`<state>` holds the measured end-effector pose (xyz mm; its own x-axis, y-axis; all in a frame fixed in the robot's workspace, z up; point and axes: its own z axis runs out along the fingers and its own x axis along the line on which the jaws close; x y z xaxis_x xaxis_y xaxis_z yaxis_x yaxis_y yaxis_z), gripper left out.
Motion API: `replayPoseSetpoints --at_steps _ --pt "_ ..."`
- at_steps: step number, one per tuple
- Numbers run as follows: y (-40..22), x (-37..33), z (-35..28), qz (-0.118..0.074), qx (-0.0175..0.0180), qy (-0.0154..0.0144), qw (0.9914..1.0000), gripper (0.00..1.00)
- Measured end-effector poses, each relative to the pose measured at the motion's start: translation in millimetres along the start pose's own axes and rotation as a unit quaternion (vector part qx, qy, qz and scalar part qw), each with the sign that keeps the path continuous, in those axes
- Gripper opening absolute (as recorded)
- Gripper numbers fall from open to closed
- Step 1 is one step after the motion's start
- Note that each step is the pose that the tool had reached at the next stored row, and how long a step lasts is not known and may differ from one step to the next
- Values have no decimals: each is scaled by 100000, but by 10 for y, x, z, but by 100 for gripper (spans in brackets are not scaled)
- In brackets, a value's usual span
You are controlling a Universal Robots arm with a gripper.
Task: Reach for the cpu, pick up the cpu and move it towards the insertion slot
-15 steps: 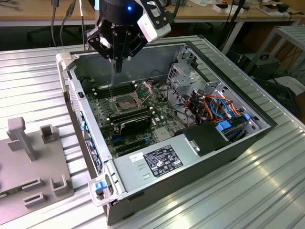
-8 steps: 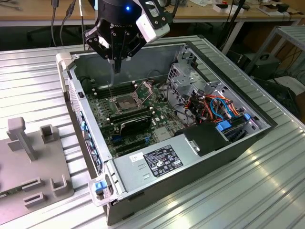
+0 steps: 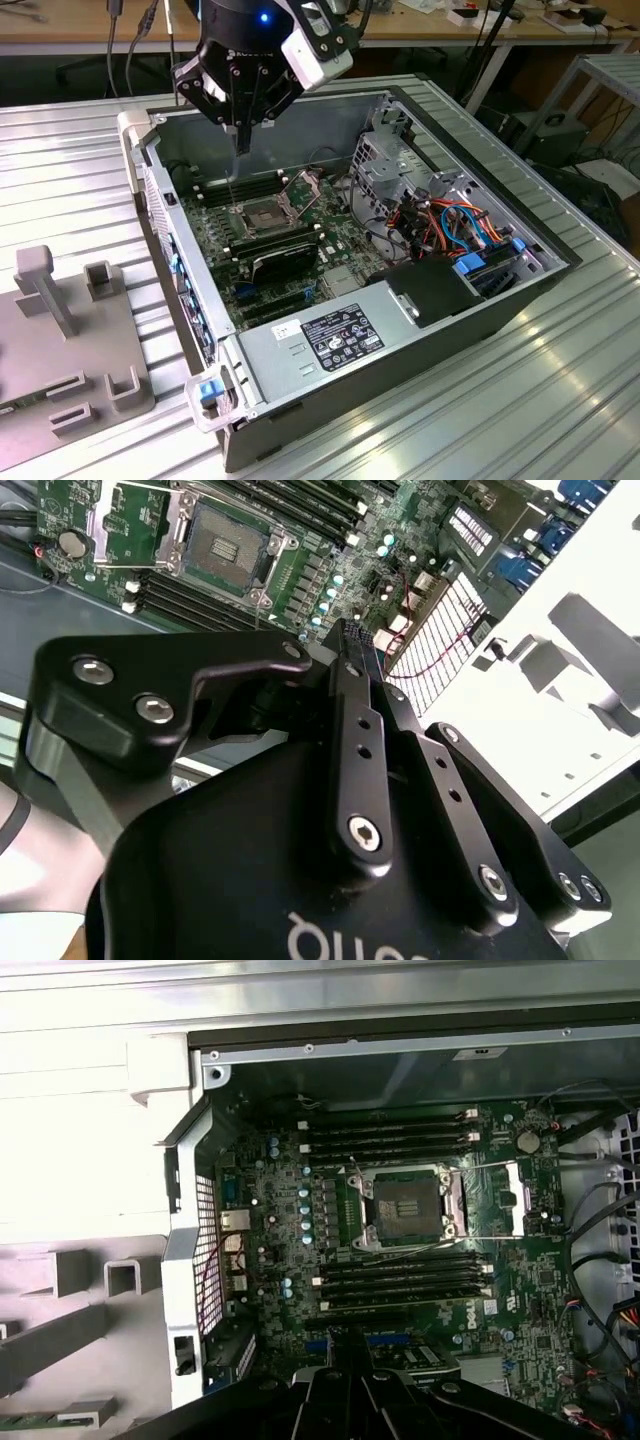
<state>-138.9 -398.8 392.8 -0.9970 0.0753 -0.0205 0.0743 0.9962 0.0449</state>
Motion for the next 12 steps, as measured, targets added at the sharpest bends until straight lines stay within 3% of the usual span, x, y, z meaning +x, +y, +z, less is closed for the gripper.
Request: replayPoseSetpoints --at_steps 12 --pt "-6 75 1 5 7 63 100000 11"
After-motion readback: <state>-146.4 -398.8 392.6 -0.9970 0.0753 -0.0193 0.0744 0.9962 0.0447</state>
